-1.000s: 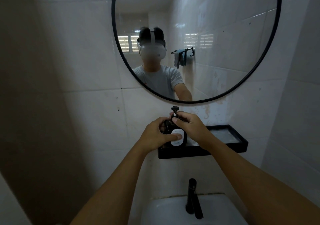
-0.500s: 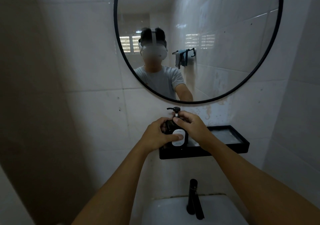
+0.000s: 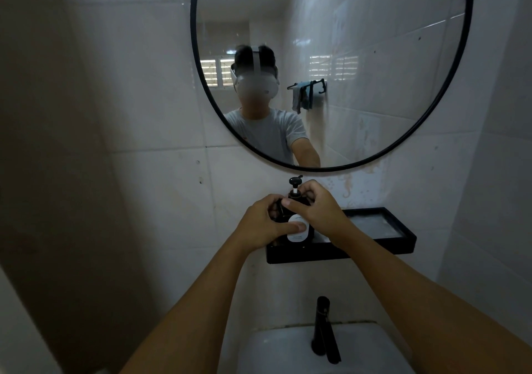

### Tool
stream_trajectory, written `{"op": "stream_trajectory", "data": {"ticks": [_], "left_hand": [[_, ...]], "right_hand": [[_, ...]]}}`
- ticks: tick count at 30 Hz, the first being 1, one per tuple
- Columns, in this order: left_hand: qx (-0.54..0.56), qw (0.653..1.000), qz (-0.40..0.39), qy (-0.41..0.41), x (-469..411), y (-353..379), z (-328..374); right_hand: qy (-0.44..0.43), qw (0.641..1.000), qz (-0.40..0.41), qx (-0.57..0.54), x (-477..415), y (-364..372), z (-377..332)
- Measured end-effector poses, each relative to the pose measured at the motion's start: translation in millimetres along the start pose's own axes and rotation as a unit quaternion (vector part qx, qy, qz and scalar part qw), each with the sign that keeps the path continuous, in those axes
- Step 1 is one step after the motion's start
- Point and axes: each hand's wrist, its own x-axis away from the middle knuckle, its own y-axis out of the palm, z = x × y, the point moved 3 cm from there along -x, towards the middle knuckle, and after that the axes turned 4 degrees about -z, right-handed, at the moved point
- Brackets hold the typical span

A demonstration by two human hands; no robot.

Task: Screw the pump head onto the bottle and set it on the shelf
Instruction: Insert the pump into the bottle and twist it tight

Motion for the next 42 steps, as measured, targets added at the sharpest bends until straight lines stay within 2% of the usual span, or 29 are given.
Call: {"op": "stream_trajectory", "data": {"ticks": [10,20,27,36,42], "left_hand": [[0.003,1.000,-0.003,-0.006,-1.5,0.3,-1.2],[0.016,1.000,-0.003,-0.005,0.0,0.5,-2.2],[0.007,1.000,-0.001,-0.007,-1.2,0.2,-1.7],[0.003,1.000,0.002,-0.003,0.5,0.6,0.8],[0.009,1.000,0.002,0.000,0.9,0.9,0.4]], "right_hand": [[-0.023,0.995,-0.055,-0.083,6.9,-2.1,-9.0],[-0.007,0.999,0.010,-0.049,3.1,1.0,-0.1],[0.006,0.992,-0.038,-0.122,5.1,-1.9,-1.4],[-0.007,0.995,-0.027,-0.093,4.3,-2.0,-1.3],[-0.010,0.998,0.014,-0.056,2.0,0.5,2.2]]}}
